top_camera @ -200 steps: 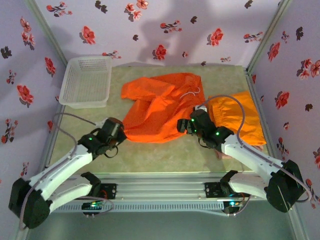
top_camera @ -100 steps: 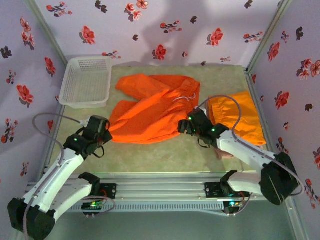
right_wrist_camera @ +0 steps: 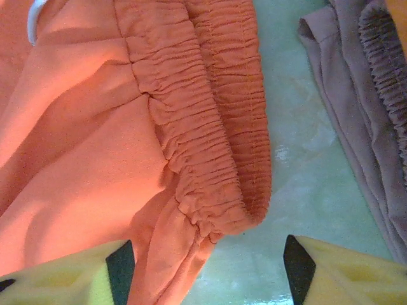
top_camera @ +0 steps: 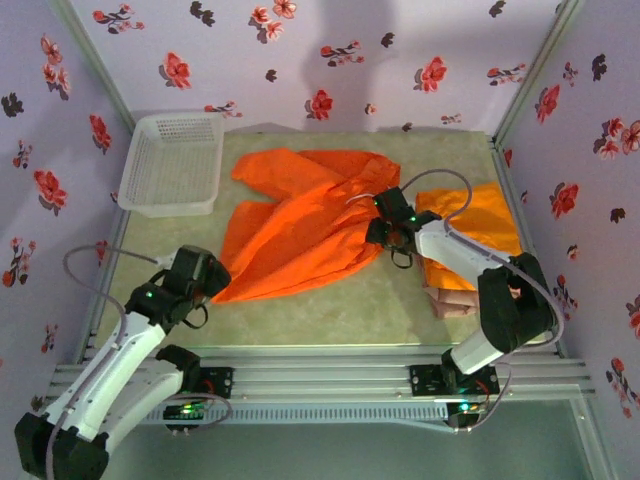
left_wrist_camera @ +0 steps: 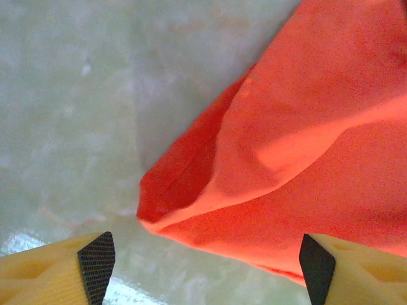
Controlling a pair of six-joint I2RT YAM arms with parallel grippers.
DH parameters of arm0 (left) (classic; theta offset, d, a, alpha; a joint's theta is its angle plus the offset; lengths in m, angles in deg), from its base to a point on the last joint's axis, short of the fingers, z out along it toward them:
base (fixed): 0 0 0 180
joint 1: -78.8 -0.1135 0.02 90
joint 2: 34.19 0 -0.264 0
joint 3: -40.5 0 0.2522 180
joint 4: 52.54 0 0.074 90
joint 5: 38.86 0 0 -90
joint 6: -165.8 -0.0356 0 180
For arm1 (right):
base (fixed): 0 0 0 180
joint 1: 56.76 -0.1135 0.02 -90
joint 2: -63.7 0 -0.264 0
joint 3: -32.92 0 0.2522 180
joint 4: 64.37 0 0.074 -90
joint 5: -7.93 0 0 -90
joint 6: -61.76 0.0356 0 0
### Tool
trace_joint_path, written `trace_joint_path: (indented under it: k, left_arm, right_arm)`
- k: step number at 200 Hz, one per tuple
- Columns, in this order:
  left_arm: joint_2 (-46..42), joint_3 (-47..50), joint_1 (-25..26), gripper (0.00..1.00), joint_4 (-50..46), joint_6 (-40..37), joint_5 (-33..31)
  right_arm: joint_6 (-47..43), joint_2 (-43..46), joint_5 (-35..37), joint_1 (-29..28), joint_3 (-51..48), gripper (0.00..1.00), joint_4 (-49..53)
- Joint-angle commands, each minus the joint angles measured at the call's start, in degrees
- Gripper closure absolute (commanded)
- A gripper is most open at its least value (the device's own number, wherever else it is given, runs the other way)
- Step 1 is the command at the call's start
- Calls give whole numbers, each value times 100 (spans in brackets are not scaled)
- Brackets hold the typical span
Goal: Fold and stack the shorts
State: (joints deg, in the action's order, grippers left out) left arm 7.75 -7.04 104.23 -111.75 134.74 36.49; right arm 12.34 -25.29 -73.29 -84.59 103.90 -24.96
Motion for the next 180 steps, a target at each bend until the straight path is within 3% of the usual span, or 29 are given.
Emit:
trace_joint_path:
  k: [1,22,49,72,107,180]
  left_arm:
    - [-156,416,-55,18,-39,688,208]
    - [-248,645,-78,11,151,874,239]
    - [-238,762,-265,12,359,939,252]
    - [-228,925,-517,21,580,1078,504]
    - [-101,1229,-627,24,1138,1304,973]
    - [427,1546,-691,38,2090,1232,1039]
  right_arm:
    - [733,-80,7,33,44,37,150]
    - [1377,-112,93,33,-38,37,24]
    - [1920,-253,265,33,7,39,45]
    - [2222,-345,338,40,-50,39,-97]
    - [2429,-465,401,50,-34,39,-257]
    - [2437,-854,342,89,96,40,-387]
